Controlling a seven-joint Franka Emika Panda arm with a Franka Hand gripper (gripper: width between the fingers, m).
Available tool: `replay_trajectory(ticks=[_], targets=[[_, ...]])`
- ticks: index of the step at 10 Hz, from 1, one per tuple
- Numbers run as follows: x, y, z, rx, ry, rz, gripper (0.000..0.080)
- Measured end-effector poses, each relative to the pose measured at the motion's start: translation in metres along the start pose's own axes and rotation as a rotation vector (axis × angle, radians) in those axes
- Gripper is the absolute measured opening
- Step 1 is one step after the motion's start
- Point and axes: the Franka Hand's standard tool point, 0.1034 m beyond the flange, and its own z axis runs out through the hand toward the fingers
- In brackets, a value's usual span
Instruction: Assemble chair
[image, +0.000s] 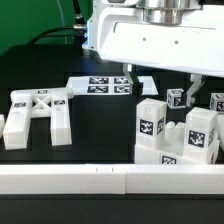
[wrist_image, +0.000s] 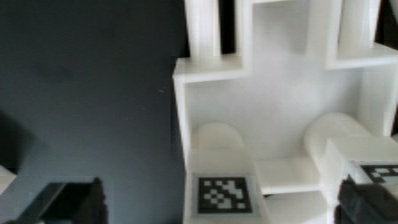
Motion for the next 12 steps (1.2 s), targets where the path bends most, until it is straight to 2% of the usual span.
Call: replay_trajectory(ticks=[3, 7, 10, 12], targets=[[-0.004, 0.003, 0.004, 0.003, 0.008, -0.017, 0.0649], [-0.013, 0.017, 0.031, -0.017, 0.01, -0.034, 0.0649], [-0.013, 0.017, 0.051, -0.035, 0.004, -0.043, 0.0649], [-0.013, 0.019, 0.057, -0.043, 0.001, -0.053, 0.0649]])
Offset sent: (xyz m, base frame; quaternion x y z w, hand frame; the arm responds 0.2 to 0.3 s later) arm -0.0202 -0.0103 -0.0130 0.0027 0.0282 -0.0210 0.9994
